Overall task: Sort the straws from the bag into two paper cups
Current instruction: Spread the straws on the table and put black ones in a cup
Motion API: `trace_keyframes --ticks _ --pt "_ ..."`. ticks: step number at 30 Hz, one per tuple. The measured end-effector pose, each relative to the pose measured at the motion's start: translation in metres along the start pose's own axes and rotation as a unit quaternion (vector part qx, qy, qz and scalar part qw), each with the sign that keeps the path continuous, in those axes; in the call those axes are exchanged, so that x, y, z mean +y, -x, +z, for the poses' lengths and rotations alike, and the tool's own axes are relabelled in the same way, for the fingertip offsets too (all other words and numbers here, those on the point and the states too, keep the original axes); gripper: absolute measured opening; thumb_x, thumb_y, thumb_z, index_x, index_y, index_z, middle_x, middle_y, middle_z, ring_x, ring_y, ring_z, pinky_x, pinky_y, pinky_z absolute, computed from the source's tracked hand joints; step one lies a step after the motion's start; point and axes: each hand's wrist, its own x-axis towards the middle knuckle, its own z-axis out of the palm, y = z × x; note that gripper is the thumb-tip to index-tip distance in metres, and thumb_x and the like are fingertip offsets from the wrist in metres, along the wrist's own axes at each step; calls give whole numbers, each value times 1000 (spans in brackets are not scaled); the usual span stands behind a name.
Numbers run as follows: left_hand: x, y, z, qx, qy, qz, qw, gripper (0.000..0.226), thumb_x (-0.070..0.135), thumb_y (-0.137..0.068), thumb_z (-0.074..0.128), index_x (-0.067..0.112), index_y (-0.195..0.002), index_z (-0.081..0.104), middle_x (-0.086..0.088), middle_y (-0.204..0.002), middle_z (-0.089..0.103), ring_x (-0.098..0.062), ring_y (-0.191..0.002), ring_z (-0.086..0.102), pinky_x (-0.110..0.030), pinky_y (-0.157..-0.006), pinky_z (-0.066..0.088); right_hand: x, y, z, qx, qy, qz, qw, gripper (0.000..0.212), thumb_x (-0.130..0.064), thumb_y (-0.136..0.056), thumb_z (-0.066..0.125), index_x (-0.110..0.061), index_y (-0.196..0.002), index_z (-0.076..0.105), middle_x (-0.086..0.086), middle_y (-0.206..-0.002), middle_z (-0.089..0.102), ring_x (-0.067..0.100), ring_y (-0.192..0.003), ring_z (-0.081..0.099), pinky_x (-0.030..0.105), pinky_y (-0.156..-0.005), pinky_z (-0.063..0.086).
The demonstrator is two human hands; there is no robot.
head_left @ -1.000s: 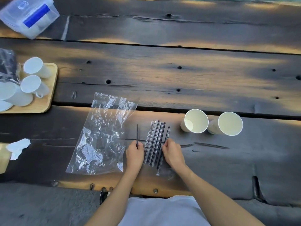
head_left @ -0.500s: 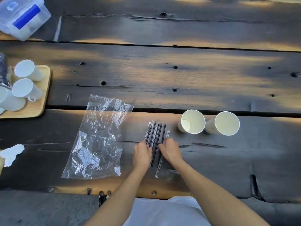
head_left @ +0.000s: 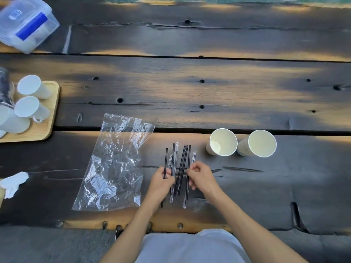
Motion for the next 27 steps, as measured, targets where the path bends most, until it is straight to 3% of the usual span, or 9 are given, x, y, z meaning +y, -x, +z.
trace_keyframes --ticks 7,11,16,21,24,27 --pt "-13 3 7 19 -32 3 999 14 9 -85 65 14 -85 52 -2 -68 51 -17 -57 42 -29 -54 35 0 10 14 9 -8 21 1000 16 -1 -92 50 -11 -80 45 2 -56 47 14 -43 49 27 -39 39" --pt "-10 3 4 21 -39 3 999 7 11 -87 55 18 -85 55 1 -65 51 -15 -54 42 -26 -49 34 3 12 12 15 -4 30 999 16 -2 -93 50 -11 -81 45 4 -60 48 14 -44 49 26 -40 41" --pt "-3 6 5 -68 22 1 997 19 2 -91 43 15 -91 57 0 -74 65 -11 -62 59 -24 -60 42 0 12 17 3 -58 25 998 14 -3 -92 57 -9 -81 52 6 -60 54 14 -46 51 26 -42 41" --pt "-4 11 12 -144 73 19 987 29 5 -94 39 13 -113 59 -5 -72 68 -17 -65 63 -27 -64 51 0 11 27 0 -101 32 994 14 -1 -93 58 -5 -81 52 8 -48 45 20 -33 42 24 -34 35" --pt "-6 8 17 -136 116 -25 983 23 7 -96 39 6 -114 53 -5 -64 56 -14 -53 51 -28 -49 43 1 8 29 -30 -37 18 999 10 -4 -94 56 -5 -85 55 7 -53 52 15 -34 45 22 -34 39" --pt "-3 -3 21 -39 75 -36 996 13 23 -98 51 21 -88 58 7 -52 41 -9 -41 33 -24 -39 24 4 -5 23 47 75 -9 996 16 -10 -94 54 -16 -80 53 3 -66 57 15 -45 51 24 -42 40"
